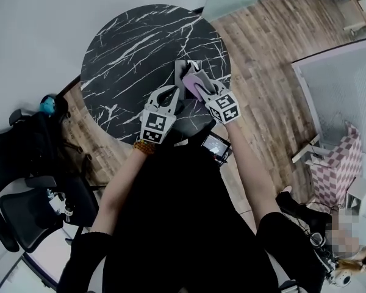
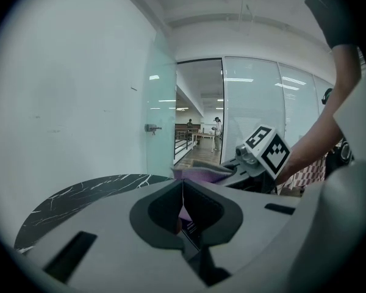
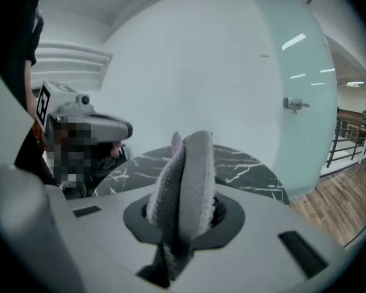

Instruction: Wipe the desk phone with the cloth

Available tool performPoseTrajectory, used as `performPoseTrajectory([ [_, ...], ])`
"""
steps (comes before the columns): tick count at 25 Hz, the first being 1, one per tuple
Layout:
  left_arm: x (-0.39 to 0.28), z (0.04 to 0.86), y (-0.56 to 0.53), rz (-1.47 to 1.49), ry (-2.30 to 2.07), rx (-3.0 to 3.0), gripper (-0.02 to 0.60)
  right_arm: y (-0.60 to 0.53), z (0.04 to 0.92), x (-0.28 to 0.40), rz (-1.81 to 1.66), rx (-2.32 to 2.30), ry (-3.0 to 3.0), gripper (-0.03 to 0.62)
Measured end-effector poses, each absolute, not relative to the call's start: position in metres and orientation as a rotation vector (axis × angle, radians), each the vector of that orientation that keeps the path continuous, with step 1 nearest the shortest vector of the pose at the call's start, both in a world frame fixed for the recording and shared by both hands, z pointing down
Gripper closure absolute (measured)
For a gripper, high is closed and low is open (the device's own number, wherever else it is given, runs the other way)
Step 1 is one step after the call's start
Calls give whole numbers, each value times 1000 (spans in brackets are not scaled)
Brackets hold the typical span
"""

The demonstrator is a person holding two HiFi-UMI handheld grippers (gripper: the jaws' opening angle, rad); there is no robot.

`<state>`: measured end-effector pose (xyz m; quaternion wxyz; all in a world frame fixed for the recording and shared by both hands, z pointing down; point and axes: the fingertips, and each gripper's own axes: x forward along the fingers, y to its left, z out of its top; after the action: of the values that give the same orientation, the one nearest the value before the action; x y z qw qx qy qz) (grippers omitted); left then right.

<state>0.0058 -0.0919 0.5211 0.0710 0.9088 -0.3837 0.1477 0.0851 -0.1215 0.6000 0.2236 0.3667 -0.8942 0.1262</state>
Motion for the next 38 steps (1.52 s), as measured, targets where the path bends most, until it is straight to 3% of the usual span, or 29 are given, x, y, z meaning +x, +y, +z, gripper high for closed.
performPoseTrajectory([
  [8,-4,458,-98,249,-1288,2851,565,-114,460,79,6,1299,-2600,528],
  [15,-11,391,-95,78,-1462,2972,565,-86,392,79,-195,1678,-2546,528],
  [19,-11,371,-95,6,-1507,3003,565,-78,376,86,-219,1893,-2445,528],
  [38,-26,384,-80,7,-1403,2999,565,-57,379,64,-250,1917,-2410,530],
])
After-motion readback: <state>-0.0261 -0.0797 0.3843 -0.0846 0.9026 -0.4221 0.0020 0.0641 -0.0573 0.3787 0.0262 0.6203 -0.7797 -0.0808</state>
